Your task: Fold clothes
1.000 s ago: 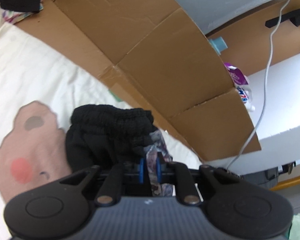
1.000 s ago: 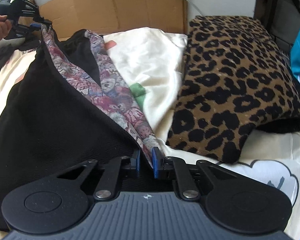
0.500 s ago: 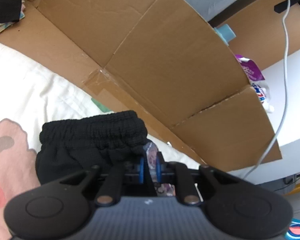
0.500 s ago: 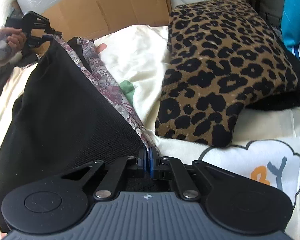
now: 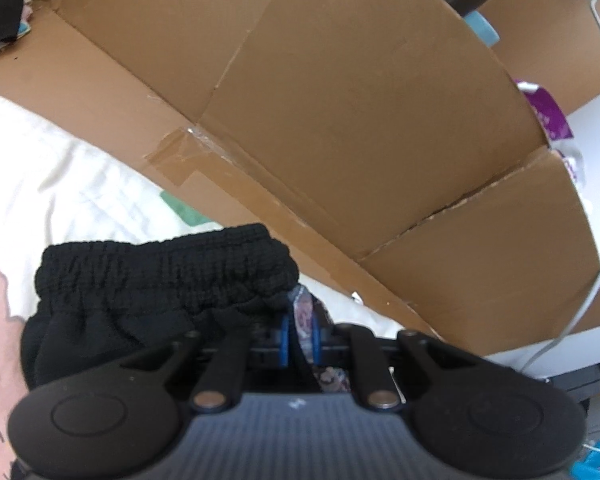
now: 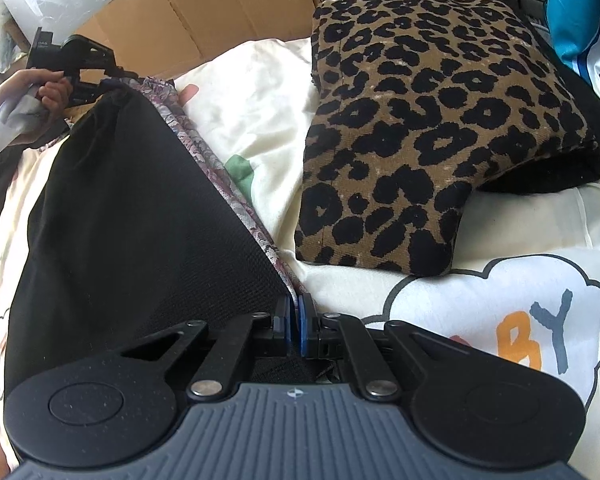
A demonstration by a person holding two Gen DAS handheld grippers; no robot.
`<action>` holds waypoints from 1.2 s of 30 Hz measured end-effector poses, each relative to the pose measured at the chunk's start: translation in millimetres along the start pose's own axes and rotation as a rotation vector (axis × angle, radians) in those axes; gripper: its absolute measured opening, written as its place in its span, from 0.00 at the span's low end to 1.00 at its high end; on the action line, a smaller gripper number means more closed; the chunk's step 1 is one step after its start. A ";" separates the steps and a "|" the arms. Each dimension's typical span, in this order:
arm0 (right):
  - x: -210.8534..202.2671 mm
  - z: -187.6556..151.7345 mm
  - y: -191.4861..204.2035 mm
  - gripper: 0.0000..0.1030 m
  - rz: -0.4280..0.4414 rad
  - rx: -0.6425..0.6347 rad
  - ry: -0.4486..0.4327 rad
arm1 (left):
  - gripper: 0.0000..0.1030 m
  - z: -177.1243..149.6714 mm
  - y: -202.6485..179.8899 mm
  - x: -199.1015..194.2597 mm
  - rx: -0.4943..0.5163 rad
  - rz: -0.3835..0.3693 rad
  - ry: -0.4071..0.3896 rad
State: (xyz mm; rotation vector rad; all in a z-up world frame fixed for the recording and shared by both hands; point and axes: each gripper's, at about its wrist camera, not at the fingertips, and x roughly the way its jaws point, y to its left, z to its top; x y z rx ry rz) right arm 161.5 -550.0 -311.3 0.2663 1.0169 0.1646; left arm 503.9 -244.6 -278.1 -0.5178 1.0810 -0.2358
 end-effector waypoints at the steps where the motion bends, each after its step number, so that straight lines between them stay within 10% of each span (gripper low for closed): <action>1: 0.2 0.3 -0.2 0.03 0.000 0.000 0.001 | 0.11 0.0 -1.6 0.7 0.006 -0.002 0.000; 7: -3.3 -0.1 -2.5 0.04 0.004 0.028 -0.001 | 0.19 2.7 -7.2 4.3 0.035 0.002 0.020; 11: -6.1 0.6 -4.4 0.04 0.013 0.047 -0.011 | 0.45 0.6 -12.3 3.9 0.062 -0.006 0.024; 14: -8.4 0.4 -3.9 0.04 0.019 0.050 -0.019 | 0.41 -1.1 -16.1 3.5 0.083 -0.013 0.026; 18: -11.0 1.0 -6.2 0.03 0.029 0.071 -0.028 | 0.08 -1.4 -15.0 9.5 0.072 0.034 0.024; 36: -2.8 1.7 -13.2 0.02 0.010 0.096 0.030 | 0.05 -7.8 -36.1 59.2 0.166 0.092 0.029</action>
